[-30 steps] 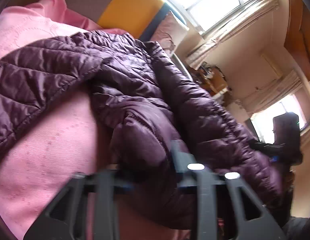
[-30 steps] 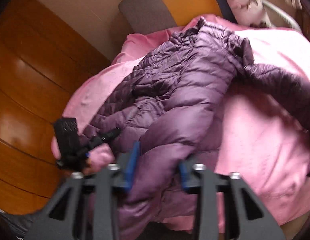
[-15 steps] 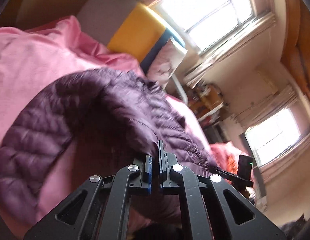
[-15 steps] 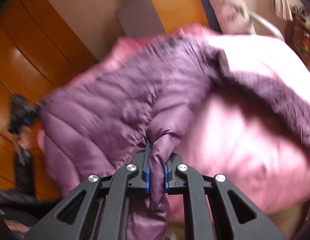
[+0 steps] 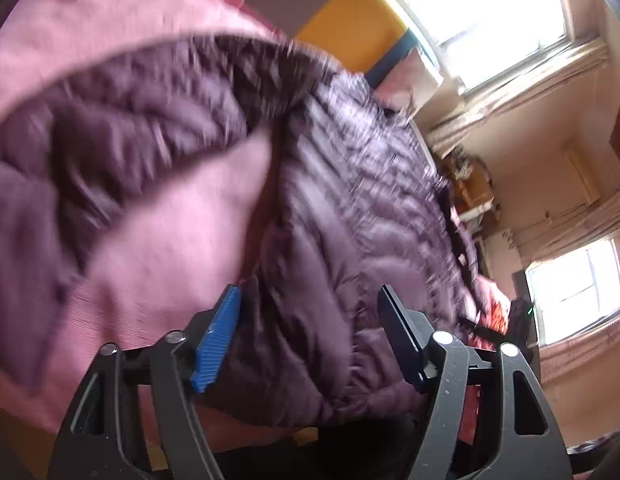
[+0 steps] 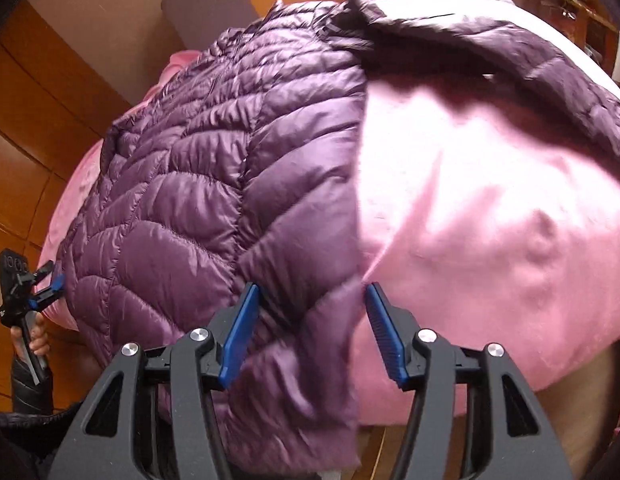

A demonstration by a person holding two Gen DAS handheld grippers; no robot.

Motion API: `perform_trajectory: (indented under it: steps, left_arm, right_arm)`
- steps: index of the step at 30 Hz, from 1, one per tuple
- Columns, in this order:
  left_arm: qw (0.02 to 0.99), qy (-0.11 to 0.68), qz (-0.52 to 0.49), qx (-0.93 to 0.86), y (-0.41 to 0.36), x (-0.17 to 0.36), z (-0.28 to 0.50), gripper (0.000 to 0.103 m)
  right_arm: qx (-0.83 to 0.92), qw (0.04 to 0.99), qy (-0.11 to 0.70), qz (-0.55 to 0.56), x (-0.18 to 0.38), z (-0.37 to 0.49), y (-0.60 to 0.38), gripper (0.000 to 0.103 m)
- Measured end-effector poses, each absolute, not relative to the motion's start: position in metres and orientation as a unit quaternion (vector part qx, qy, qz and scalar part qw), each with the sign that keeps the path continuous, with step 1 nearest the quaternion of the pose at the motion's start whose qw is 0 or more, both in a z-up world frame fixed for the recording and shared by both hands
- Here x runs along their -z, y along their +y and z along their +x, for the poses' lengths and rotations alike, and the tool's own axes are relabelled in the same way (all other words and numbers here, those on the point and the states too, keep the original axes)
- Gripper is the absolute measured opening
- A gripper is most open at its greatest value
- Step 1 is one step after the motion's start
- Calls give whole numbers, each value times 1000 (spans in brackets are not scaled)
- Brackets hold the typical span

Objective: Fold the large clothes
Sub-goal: 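Lift and shake the jacket with both tools, then lay it flat on the bed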

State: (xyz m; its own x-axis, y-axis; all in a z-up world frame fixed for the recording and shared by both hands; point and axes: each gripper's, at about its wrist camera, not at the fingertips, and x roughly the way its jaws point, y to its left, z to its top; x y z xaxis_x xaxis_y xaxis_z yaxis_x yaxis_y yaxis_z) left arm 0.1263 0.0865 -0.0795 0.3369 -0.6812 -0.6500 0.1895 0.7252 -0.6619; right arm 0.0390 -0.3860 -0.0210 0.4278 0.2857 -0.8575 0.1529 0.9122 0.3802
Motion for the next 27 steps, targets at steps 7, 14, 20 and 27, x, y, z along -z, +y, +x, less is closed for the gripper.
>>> perform_trajectory:
  steps: [7, 14, 20, 27]
  left_arm:
    - [803, 503, -178, 264, 71, 85, 103, 4]
    - [807, 521, -167, 222, 72, 87, 74, 3]
    - [831, 491, -203, 164, 90, 59, 67, 42]
    - [860, 437, -243, -106, 189, 28, 68, 83]
  right_arm:
    - [-53, 835, 524, 156, 22, 68, -352, 12]
    - [-89, 848, 506, 129, 30, 84, -323, 10]
    - [-58, 851, 511, 104, 26, 77, -352, 16]
    - [8, 867, 494, 66, 4, 59, -373, 60]
